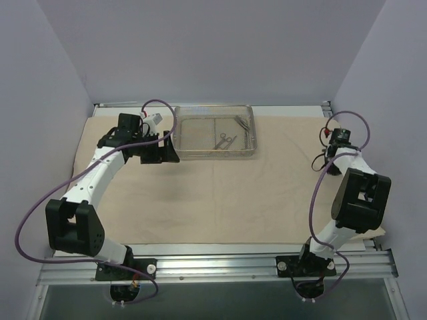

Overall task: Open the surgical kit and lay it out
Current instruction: Smooth out the surgical kit at the center of the board.

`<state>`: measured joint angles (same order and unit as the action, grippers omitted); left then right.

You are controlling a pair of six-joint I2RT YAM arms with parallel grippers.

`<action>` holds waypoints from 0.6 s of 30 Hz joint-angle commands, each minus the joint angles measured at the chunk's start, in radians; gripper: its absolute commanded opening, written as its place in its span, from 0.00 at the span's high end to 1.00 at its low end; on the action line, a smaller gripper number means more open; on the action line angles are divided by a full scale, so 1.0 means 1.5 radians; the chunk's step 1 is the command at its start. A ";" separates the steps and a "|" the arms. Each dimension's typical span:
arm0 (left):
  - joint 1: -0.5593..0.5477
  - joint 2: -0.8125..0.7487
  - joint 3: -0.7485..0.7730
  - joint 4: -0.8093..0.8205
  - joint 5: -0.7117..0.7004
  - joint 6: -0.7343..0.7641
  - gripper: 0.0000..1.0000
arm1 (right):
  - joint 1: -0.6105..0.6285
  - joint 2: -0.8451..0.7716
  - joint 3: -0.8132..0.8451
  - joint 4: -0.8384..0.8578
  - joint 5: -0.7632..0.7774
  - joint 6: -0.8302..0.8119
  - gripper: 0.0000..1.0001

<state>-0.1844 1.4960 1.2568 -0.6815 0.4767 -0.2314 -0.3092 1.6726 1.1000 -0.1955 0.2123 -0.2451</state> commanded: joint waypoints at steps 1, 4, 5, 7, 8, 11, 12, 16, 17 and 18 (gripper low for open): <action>0.004 -0.043 -0.011 0.030 -0.005 -0.005 0.06 | -0.011 -0.049 -0.103 -0.036 -0.036 -0.245 1.00; 0.004 -0.054 -0.028 0.042 -0.004 -0.019 0.06 | -0.063 -0.075 -0.178 -0.059 -0.030 -0.334 1.00; 0.004 -0.057 -0.031 0.046 -0.005 -0.022 0.06 | -0.095 -0.081 -0.185 -0.064 -0.032 -0.343 1.00; 0.004 -0.072 -0.042 0.056 -0.003 -0.032 0.06 | -0.172 -0.126 -0.221 -0.060 -0.042 -0.380 1.00; 0.004 -0.076 -0.046 0.059 -0.002 -0.035 0.06 | -0.187 -0.134 -0.234 -0.059 -0.039 -0.397 1.00; 0.003 -0.092 -0.057 0.065 -0.003 -0.034 0.06 | -0.233 -0.151 -0.286 -0.037 0.011 -0.419 1.00; 0.004 -0.094 -0.058 0.062 -0.005 -0.031 0.06 | -0.246 -0.157 -0.296 -0.030 0.006 -0.424 1.00; 0.004 -0.096 -0.060 0.054 -0.006 -0.025 0.06 | -0.270 -0.180 -0.351 0.026 0.010 -0.443 1.00; 0.004 -0.097 -0.061 0.053 -0.005 -0.025 0.06 | -0.286 -0.182 -0.363 0.033 0.007 -0.454 1.00; 0.004 -0.099 -0.062 0.053 -0.005 -0.025 0.06 | -0.290 -0.181 -0.365 0.034 0.007 -0.459 1.00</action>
<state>-0.1829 1.3800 1.1671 -0.6357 0.4717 -0.2737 -0.7113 1.4189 0.5892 -0.1627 0.2230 -0.8776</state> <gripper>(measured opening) 0.938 0.026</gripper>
